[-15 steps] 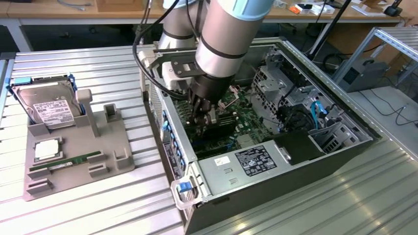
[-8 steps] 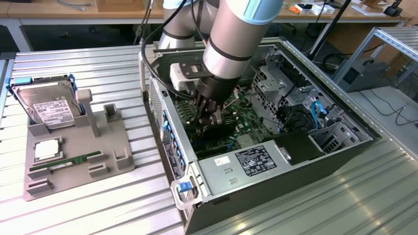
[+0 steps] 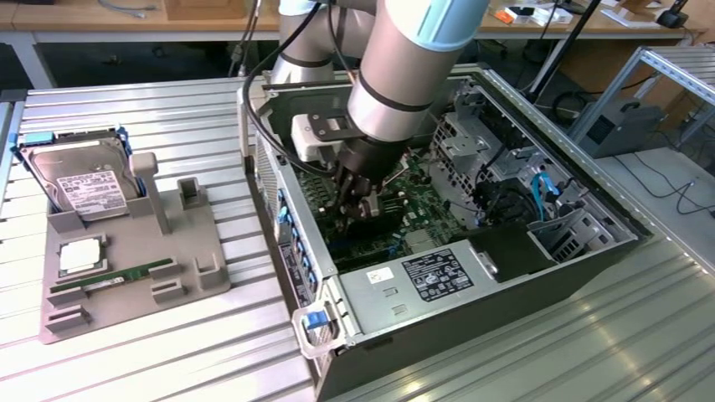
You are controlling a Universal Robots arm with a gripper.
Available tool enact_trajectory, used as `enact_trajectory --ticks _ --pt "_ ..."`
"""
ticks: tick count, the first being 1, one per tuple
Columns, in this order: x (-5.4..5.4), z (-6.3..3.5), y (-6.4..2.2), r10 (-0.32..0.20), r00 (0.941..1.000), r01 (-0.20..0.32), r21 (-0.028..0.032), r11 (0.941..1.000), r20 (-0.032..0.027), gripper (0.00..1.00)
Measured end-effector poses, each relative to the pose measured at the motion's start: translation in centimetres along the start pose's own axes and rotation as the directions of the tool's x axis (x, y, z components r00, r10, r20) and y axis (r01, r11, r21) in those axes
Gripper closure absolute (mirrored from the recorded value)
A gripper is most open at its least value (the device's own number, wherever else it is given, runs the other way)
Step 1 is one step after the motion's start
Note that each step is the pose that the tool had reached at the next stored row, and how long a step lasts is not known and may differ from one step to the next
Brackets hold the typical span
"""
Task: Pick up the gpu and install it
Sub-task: 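Press down on the gpu until it lock into place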
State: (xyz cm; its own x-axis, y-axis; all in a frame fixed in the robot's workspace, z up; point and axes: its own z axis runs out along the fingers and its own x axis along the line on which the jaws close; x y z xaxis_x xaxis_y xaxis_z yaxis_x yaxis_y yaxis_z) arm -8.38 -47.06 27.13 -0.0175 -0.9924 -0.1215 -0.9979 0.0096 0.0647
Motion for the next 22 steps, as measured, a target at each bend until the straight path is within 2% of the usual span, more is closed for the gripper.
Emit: enact_trajectory --ticks 8,11,12,15,20,21,22 --pt "1.1 -0.03 0.00 0.000 1.0000 0.000 -0.0001 1.0000 -0.0005 0.89" --pt "1.0 0.22 -0.02 0.001 0.9998 -0.001 0.0003 1.0000 -0.0195 0.89" --pt "1.1 0.22 -0.02 0.000 0.9998 0.000 0.0002 1.0000 -0.0207 0.89" --pt "0.9 0.24 -0.01 -0.003 0.9998 0.003 -0.0003 1.0000 -0.0212 0.89" --pt "-0.4 0.50 0.05 -0.007 0.9997 0.007 -0.0006 1.0000 -0.0217 0.89" --pt "-0.7 0.53 0.40 -0.007 0.9997 0.007 -0.0012 1.0000 -0.0230 0.89" --pt "-0.9 0.66 0.84 -0.008 0.9997 0.008 0.0016 1.0000 -0.0224 0.89"
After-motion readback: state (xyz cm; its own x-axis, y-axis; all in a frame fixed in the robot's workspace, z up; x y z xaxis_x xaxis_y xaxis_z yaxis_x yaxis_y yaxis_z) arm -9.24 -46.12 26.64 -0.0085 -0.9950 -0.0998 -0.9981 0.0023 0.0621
